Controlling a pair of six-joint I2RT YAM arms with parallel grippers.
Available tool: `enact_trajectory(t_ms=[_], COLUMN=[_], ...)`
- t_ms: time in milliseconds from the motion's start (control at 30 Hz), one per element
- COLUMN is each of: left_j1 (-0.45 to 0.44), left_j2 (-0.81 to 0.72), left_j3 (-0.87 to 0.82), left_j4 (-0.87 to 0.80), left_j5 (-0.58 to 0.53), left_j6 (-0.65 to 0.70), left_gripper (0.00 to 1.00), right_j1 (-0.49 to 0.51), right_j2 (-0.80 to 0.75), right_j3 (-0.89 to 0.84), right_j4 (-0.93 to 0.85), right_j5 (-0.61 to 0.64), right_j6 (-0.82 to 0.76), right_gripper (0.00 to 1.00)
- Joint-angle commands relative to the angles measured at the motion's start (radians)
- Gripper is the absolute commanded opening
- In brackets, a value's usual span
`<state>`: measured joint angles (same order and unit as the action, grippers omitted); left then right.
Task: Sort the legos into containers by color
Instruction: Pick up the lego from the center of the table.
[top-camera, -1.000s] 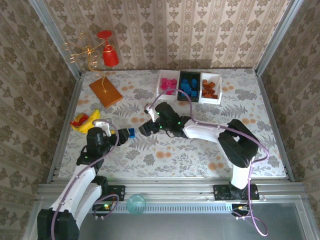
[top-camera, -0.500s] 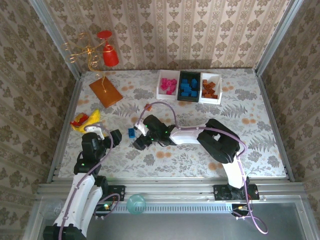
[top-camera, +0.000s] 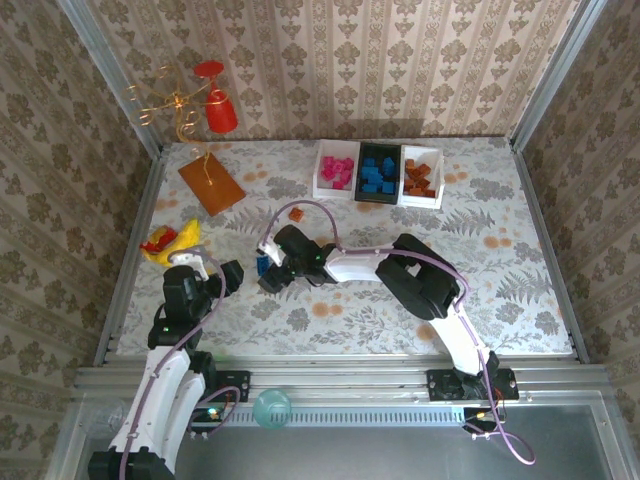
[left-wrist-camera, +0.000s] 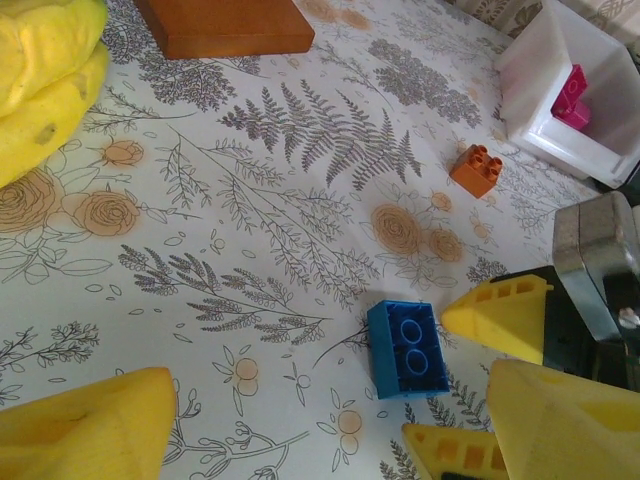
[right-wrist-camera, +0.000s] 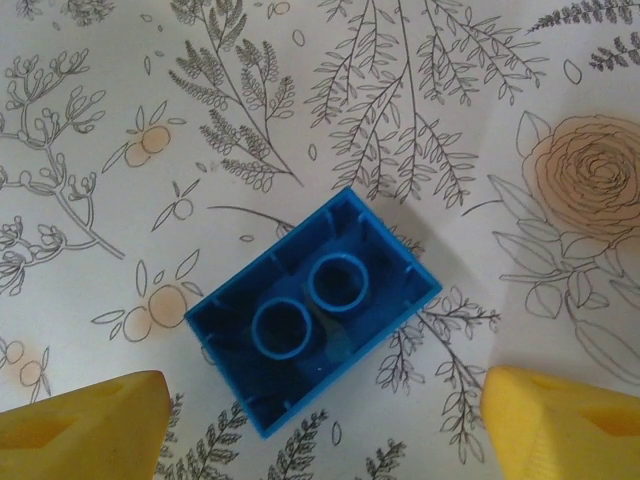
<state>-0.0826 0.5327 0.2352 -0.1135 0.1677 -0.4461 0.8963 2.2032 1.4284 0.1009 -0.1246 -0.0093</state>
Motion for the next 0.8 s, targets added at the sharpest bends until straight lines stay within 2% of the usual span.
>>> enact_trajectory(t_ms=[0, 267, 500, 633, 767], left_j1=[0.009, 0.011, 0.012, 0.013, 0.003], left_j2=[-0.007, -0.006, -0.004, 0.006, 0.029], left_j3=[-0.008, -0.011, -0.017, -0.017, -0.002], left_j4=[0.002, 0.006, 0.021, 0.035, 0.069], left_j5=[0.019, 0.026, 0.035, 0.055, 0.108], left_j6=[-0.017, -0.019, -0.025, -0.031, -0.057], left_gripper=[0.82, 0.82, 0.82, 0.81, 0.80], right_j1=[-0.022, -0.062, -0.078, -0.097, -0.137], right_j2=[0.043, 0.111, 0.123, 0.073, -0.041], right_j3=[0.061, 0.148, 0.160, 0.112, 0.003], right_j4=[-0.031, -0.046, -0.044, 0.000, 0.076], right_j5=[0.018, -0.046, -0.062, -0.102, -0.151], right_j6=[-0.019, 0.021, 0.037, 0.075, 0.132], right_gripper=[0.83, 0.78, 0.63, 0.55, 0.52])
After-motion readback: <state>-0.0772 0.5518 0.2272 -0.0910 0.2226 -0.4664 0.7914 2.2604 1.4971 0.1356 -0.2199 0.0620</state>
